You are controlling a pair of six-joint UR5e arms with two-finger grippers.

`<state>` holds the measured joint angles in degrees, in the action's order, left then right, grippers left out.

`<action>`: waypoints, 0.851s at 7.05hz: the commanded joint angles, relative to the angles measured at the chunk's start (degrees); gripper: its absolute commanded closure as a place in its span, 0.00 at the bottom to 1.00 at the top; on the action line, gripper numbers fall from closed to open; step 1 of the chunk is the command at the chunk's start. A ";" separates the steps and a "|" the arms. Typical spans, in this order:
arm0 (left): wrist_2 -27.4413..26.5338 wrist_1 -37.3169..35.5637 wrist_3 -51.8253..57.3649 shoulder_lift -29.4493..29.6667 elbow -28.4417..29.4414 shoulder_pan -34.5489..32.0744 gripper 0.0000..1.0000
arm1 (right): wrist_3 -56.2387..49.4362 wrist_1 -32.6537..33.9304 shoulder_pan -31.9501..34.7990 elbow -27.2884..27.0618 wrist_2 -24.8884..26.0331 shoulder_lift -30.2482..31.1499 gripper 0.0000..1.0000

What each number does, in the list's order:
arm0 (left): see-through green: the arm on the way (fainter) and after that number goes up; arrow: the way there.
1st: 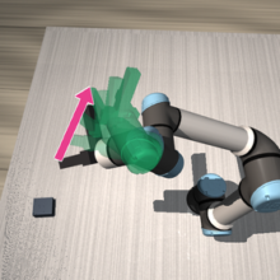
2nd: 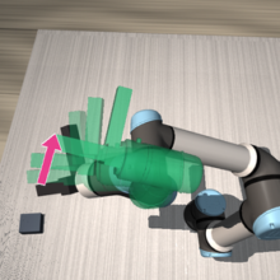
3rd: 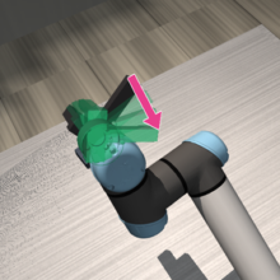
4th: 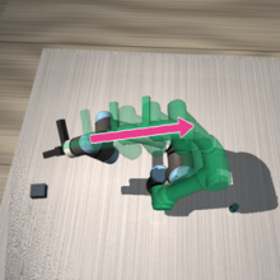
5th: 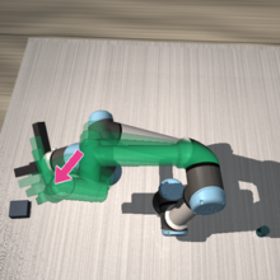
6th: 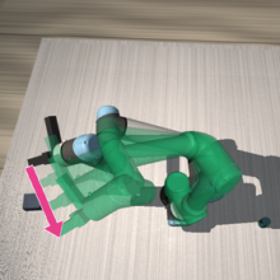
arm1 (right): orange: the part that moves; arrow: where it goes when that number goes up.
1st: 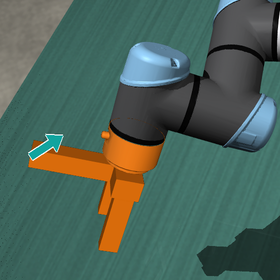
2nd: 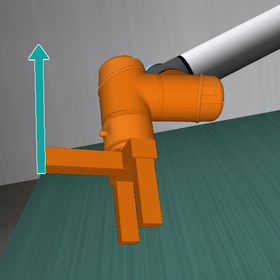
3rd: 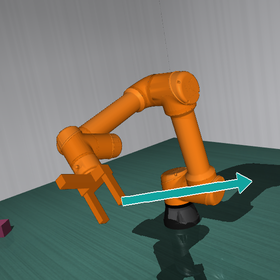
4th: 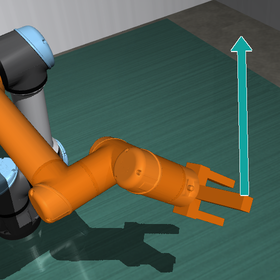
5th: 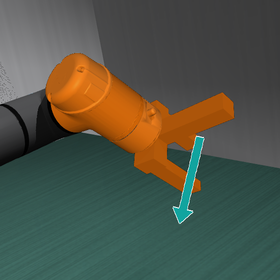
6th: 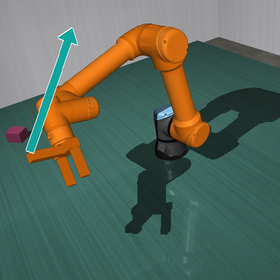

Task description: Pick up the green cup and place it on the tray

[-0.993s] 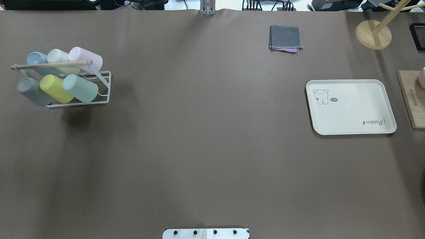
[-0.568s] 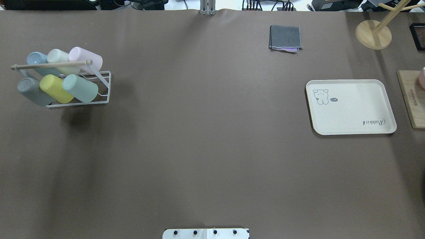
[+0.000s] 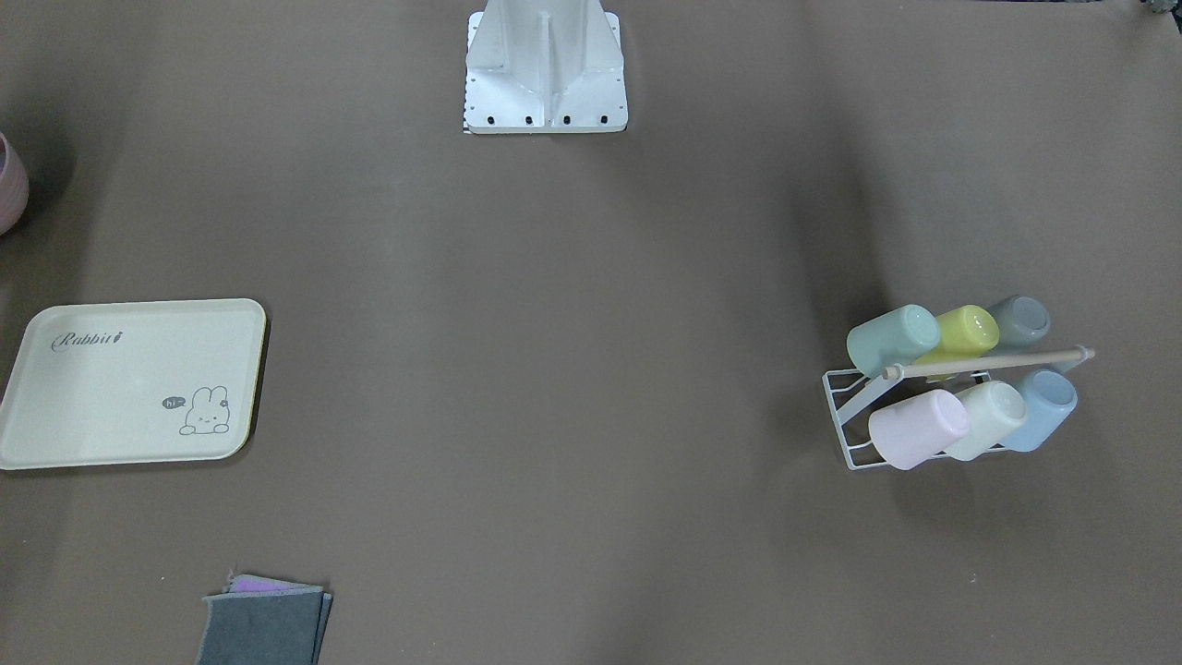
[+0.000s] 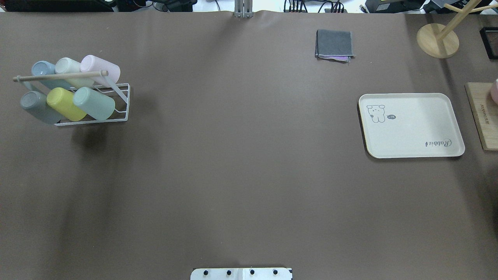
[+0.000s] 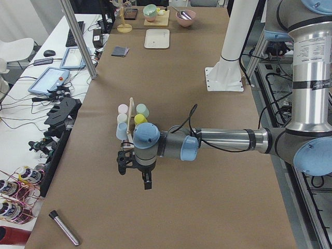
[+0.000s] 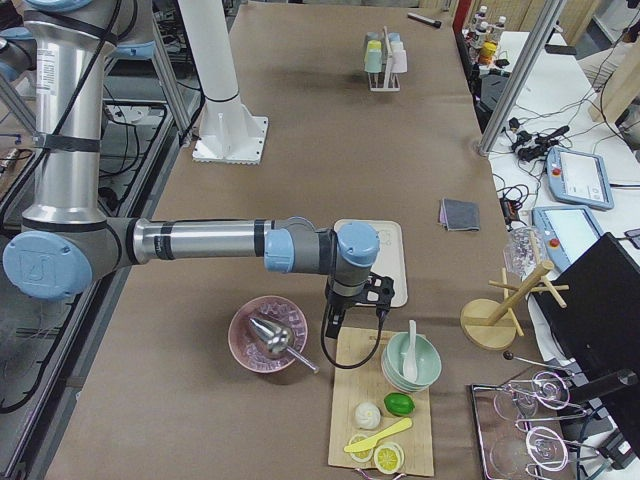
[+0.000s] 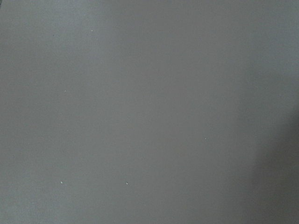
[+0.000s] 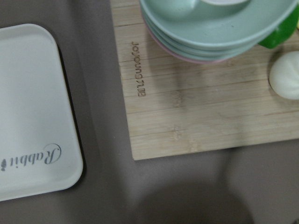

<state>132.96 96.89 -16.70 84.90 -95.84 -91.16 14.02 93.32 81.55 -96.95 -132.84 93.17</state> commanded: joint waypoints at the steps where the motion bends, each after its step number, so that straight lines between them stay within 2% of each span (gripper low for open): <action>1: 0.02 -0.12 0.00 0.00 -0.31 0.01 0.02 | 7.10 -0.50 -4.53 1.59 -0.14 -2.80 0.02; 2: 0.02 -0.12 0.00 -0.09 -0.13 -0.07 0.02 | 9.43 -0.85 -6.12 2.98 -0.14 -4.73 0.03; 3: 0.19 -0.03 0.00 -0.09 -0.22 -0.07 0.02 | 10.41 -7.30 -7.61 7.52 -0.06 -5.53 0.04; 4: 0.19 -0.12 0.00 0.17 -0.39 -0.07 0.02 | 15.72 -16.23 -9.37 11.66 -0.05 -5.63 0.03; 5: 0.72 -0.21 -0.09 0.61 -1.18 0.01 0.02 | 22.39 -20.33 -12.08 13.70 -0.05 -6.93 0.03; 6: 0.29 -2.21 -1.13 0.96 -2.84 0.36 0.02 | 22.80 -20.63 -13.07 13.89 -0.05 -7.21 0.03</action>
<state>133.39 96.25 -17.00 85.42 -97.12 -91.10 33.56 75.60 70.45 -84.57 -132.89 86.68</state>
